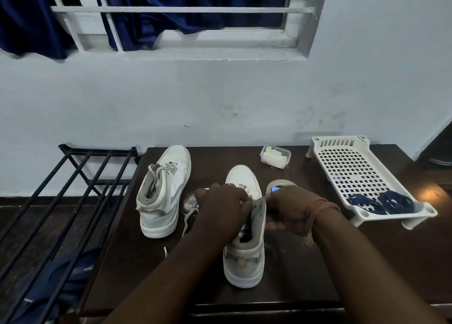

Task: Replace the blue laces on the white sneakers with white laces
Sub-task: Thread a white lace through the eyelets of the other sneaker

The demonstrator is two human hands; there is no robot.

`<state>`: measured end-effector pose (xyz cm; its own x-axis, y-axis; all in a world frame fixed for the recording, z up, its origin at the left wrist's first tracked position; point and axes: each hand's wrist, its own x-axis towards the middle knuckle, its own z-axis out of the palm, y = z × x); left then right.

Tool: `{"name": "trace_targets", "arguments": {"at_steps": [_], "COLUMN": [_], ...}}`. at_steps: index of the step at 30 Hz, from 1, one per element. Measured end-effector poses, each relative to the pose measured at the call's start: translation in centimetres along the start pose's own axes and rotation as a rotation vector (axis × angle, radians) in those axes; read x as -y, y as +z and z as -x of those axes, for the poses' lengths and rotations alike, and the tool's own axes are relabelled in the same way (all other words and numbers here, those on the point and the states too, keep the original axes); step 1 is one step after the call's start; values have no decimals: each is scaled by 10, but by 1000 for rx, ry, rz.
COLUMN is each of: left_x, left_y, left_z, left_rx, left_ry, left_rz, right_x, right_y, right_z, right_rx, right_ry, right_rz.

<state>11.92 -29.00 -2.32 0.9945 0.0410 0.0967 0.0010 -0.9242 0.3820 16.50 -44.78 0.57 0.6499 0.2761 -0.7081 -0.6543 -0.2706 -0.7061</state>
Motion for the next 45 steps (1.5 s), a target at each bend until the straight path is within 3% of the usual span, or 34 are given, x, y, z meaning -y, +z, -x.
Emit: {"name": "trace_targets", "arguments": {"at_steps": [6, 10, 11, 13, 15, 16, 19, 23, 24, 26, 28, 31, 35, 36, 38, 42, 44, 45], "left_x": [-4, 2, 6, 10, 9, 8, 5, 7, 8, 10, 11, 10, 11, 12, 13, 14, 14, 13], "left_y": [-6, -17, -17, -17, -16, -15, -14, -15, -15, -13, -10, -9, -6, -5, -5, -6, -6, -6], "left_z": [4, 7, 7, 5, 5, 5, 5, 4, 4, 3, 3, 2, -1, -1, -1, 0, -1, -1], "left_rx": [1, 2, 19, 59, 88, 100, 110, 118, 121, 130, 127, 128, 140, 139, 138, 154, 168, 177], "left_ry": [-81, -263, -315, -416, -456, -460, -446, -465, -470, -477, -478, -486, -493, -496, -500, -503, -496, -492], "left_rz": [79, 189, 247, 350, 392, 407, 418, 417, 424, 426, 420, 420, 396, 395, 400, 432, 433, 434], "right_x": [-4, 15, 22, 33, 30, 23, 3, 17, 26, 36, 34, 28, 12, 9, 11, 30, 31, 26], "right_y": [7, -17, -23, -32, -24, -19, -7, -5, -10, -21, -29, -24, -13, -11, -12, -39, -48, -48], "right_z": [-6, 11, 13, 11, 13, 15, 6, 7, 11, 17, 26, 32, 18, 14, 11, 25, 35, 34], "right_rx": [-123, -502, -519, -539, -526, -471, -222, -344, -409, -514, -563, -462, -326, -290, -289, -716, -881, -854], "right_ry": [35, -196, -259, -384, -354, -233, -154, -252, -320, -499, -533, -388, -133, -106, -110, -372, -406, -367], "right_rz": [136, 193, -21, -303, -2, 206, 326, 362, 274, -448, -750, -466, 616, 686, 579, 168, 350, 524]}}
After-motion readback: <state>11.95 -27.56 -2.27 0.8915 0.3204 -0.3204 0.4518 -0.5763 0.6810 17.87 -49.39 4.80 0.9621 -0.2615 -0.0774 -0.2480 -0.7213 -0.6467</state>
